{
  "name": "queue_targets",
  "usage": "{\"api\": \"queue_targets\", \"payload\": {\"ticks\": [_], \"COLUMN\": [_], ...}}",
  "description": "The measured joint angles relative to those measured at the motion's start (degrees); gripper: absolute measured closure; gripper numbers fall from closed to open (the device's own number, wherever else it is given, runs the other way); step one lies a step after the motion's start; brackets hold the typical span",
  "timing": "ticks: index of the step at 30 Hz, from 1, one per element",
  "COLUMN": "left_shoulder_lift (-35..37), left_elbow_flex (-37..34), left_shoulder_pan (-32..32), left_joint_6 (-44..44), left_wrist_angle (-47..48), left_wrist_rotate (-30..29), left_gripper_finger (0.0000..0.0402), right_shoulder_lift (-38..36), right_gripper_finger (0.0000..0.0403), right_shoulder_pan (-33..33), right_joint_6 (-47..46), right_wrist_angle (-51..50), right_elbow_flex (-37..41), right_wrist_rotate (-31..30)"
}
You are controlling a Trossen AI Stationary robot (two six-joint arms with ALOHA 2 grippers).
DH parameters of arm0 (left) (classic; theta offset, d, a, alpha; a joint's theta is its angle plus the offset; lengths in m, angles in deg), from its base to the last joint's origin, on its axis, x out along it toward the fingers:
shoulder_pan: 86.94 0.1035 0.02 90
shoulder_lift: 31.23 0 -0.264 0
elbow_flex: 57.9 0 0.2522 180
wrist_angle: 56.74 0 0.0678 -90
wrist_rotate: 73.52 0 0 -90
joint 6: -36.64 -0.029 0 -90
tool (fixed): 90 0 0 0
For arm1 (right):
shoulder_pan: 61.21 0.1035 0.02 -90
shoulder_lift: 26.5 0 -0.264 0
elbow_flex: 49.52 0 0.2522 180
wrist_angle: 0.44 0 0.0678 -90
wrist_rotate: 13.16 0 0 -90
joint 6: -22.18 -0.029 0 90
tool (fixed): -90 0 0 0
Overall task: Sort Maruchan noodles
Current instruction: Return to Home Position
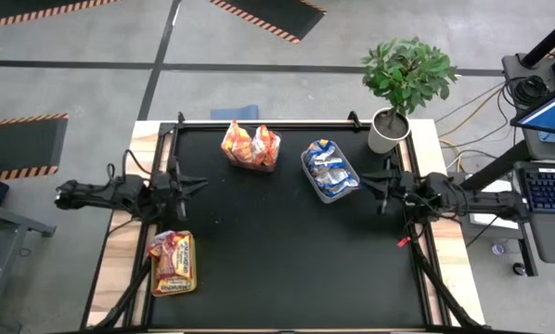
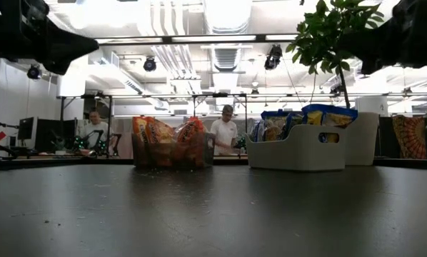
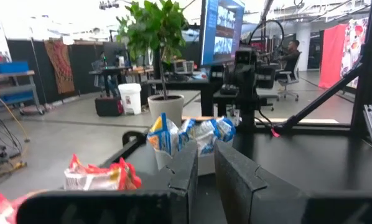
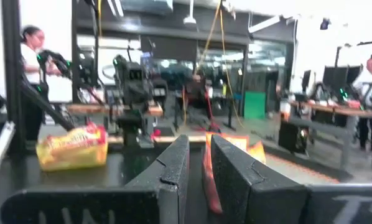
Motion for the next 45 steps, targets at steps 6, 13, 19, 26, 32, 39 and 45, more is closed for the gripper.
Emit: {"api": "queue_targets", "payload": {"ticks": [6,13,19,26,32,39,45], "left_shoulder_lift": [0.0,0.0,0.0,-0.5,-0.6,-1.0,-1.2], "left_elbow_flex": [-3.0,-3.2,-5.4,-7.2,-7.0,-7.0,-7.0], "left_shoulder_pan": [0.0,0.0,0.0,0.0,0.0,0.0,0.0], "left_joint_6": [2.9,2.9,2.7,3.3,4.1,4.2,4.2], "left_wrist_angle": [-1.1,-2.4,-4.4,-9.6,-11.4,-11.3,-11.4], "left_wrist_rotate": [0.0,2.5,9.7,15.4,13.5,13.5,13.5], "left_gripper_finger": [0.0365,0.0365,0.0365,0.0365,0.0365,0.0365,0.0365], "right_shoulder_lift": [-7.5,-7.7,-7.2,-7.5,-6.7,-5.3,-5.3], "right_gripper_finger": [0.0345,0.0345,0.0345,0.0345,0.0342,0.0343,0.0337], "right_shoulder_pan": [0.0,0.0,0.0,0.0,0.0,0.0,0.0], "right_joint_6": [-1.1,-3.4,-0.8,-0.4,10.7,11.5,7.0], "right_wrist_angle": [-7.9,-10.5,-13.9,-14.1,-19.0,-18.9,-18.9], "right_elbow_flex": [0.0,0.0,0.1,0.1,0.0,0.0,0.0], "right_wrist_rotate": [1.8,3.3,7.7,8.9,7.0,7.0,7.1]}}
